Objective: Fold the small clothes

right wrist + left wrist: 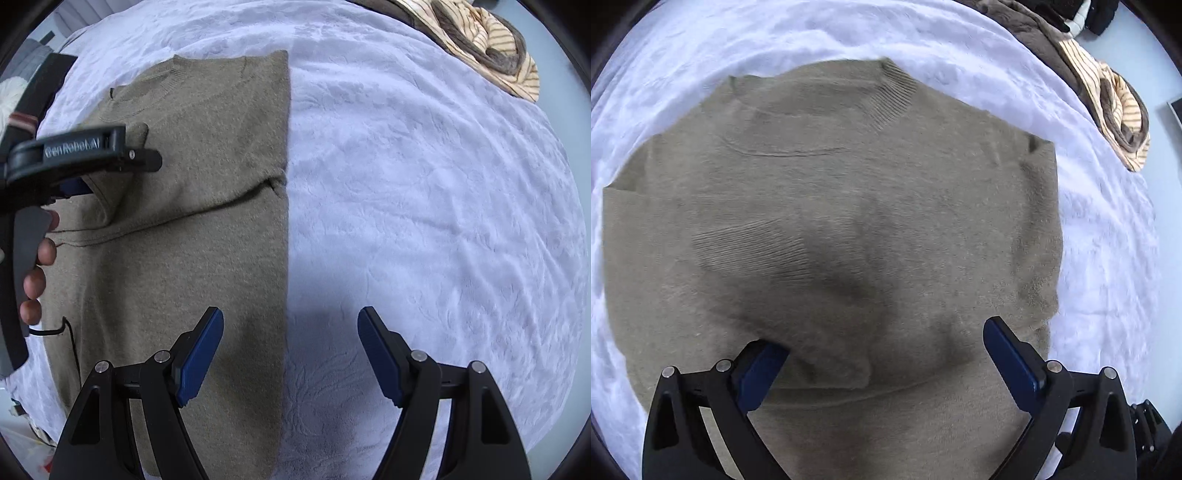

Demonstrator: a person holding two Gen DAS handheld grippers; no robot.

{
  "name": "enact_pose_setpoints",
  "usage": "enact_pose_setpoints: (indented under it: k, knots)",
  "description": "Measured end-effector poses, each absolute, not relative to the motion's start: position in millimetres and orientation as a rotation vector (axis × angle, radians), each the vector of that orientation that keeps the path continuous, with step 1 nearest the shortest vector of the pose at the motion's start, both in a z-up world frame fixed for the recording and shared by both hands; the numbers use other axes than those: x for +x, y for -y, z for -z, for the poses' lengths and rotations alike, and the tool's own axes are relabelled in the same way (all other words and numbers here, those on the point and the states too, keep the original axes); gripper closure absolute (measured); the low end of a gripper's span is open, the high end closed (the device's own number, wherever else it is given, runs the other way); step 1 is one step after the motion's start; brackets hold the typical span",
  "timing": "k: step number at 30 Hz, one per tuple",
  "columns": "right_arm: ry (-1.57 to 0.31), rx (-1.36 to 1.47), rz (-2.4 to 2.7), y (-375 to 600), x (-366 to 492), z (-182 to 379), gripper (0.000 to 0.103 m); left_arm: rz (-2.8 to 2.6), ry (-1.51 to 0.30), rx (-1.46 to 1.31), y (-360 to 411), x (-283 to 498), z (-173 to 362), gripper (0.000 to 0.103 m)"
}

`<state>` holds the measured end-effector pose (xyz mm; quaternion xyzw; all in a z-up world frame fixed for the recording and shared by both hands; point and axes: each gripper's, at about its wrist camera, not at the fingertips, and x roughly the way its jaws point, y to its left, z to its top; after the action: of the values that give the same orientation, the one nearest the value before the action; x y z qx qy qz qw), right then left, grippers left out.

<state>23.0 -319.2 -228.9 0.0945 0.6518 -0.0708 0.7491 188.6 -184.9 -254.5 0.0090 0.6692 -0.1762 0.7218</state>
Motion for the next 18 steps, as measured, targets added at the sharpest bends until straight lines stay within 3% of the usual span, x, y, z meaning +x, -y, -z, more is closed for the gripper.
enact_pose_setpoints:
  k: [11, 18]
  knots:
    - [-1.285, -0.031, -0.076, 240.3, 73.6, 210.0, 0.025, 0.421, -1.343, -0.23, 73.3, 159.8, 176.0, 0.001]
    - [-1.191, -0.279, -0.223, 120.6, 137.0, 226.0, 0.025, 0.206, -1.402, -0.267, 5.5, 143.8, 187.3, 0.001]
